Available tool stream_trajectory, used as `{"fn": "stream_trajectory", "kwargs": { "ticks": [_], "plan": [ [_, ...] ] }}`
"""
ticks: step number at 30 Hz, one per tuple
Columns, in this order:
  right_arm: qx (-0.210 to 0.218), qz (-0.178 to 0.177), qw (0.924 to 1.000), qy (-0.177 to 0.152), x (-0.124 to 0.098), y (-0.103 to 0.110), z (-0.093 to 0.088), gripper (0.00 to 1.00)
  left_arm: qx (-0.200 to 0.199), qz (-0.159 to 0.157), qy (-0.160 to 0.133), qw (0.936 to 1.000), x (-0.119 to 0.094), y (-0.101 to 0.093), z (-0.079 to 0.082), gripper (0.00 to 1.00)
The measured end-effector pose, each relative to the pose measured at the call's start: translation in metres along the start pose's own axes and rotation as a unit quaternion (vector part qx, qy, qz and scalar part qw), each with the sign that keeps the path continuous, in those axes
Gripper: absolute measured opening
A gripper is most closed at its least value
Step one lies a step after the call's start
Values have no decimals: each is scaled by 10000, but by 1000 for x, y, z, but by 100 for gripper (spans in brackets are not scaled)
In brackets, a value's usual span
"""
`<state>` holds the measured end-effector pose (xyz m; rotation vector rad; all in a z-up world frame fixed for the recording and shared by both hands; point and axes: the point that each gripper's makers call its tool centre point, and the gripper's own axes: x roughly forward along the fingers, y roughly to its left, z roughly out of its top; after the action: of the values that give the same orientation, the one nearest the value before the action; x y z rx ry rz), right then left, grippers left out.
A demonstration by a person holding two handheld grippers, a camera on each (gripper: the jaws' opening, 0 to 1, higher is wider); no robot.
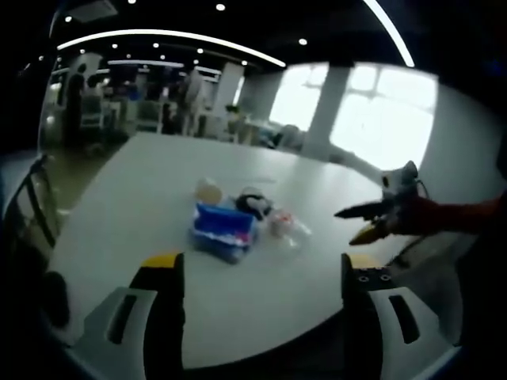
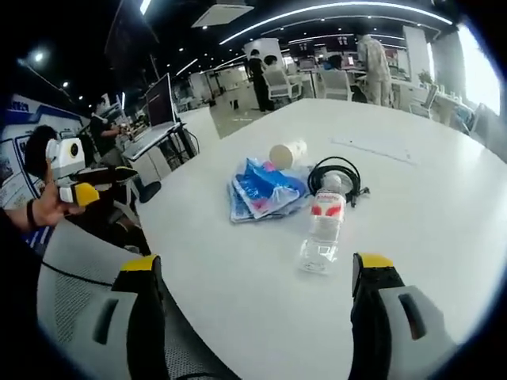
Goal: Arrange the tabletop items into an orderly group along one side of the table until the central work area is clear of visible clutter.
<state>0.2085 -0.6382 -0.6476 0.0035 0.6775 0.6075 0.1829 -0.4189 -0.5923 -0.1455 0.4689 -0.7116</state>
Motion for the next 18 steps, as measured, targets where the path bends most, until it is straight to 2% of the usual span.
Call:
{"fn": "stream_trajectory", "kwargs": {
  "ticks": [8, 18],
  "plan": [
    [-192, -165, 9992, 296, 31, -20, 16, 98, 77, 11, 48, 10000, 1, -1, -2, 77],
    [200, -583, 9961, 626, 69, -61, 26, 94, -12, 113, 0, 9999, 0, 4, 0, 76]
  ]
}}
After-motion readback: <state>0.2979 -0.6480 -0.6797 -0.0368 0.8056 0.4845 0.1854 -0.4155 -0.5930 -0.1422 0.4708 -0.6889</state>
